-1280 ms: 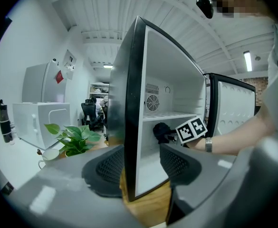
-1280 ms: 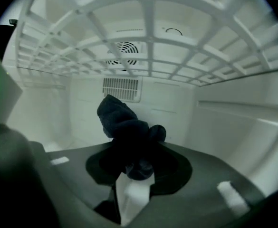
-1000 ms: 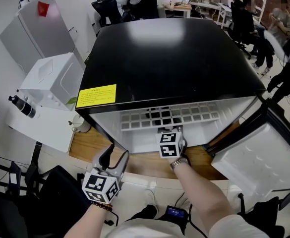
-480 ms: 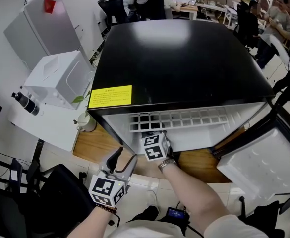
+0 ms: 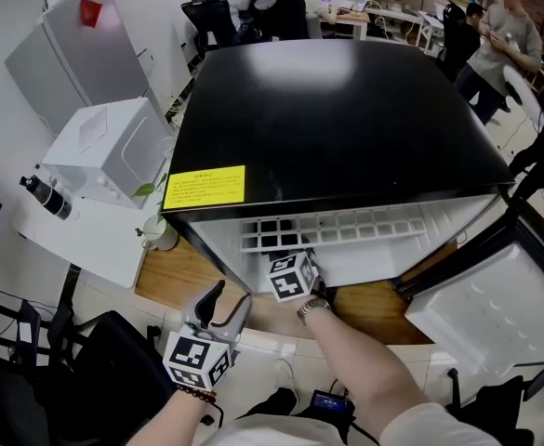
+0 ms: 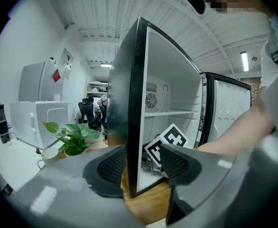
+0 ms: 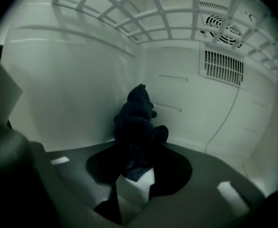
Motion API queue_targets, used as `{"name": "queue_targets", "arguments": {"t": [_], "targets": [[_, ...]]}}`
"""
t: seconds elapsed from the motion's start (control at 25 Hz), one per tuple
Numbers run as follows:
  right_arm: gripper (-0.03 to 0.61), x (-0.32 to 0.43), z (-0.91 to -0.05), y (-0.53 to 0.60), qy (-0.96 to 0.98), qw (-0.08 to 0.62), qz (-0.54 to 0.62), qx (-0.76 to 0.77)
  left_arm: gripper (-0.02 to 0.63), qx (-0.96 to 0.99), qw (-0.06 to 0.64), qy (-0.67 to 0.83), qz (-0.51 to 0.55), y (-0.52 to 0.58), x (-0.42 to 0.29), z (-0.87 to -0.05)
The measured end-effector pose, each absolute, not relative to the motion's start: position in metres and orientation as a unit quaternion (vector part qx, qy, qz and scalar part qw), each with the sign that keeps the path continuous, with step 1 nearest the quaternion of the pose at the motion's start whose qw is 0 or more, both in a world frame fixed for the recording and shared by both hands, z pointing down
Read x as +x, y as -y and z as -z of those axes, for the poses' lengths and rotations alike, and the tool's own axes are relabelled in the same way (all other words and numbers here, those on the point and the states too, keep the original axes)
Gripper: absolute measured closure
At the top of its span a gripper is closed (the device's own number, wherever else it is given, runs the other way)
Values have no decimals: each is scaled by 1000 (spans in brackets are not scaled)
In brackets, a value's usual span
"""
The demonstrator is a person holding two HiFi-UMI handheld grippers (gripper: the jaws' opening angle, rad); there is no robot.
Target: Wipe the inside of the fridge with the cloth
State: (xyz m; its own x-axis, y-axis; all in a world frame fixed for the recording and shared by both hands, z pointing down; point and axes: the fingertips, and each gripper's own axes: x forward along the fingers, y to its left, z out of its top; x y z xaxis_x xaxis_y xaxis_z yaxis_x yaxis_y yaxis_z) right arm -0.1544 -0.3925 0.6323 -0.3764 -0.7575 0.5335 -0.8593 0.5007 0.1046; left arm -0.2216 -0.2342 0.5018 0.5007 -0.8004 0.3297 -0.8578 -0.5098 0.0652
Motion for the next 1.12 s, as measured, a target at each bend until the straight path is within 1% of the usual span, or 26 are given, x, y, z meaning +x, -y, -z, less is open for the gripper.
{"name": "queue_targets", "arguments": {"t": [1.12], "targets": [[442,-24,-633,395,769,287,-96,563,380,860,106,483,-126,236,-203,-495]]}}
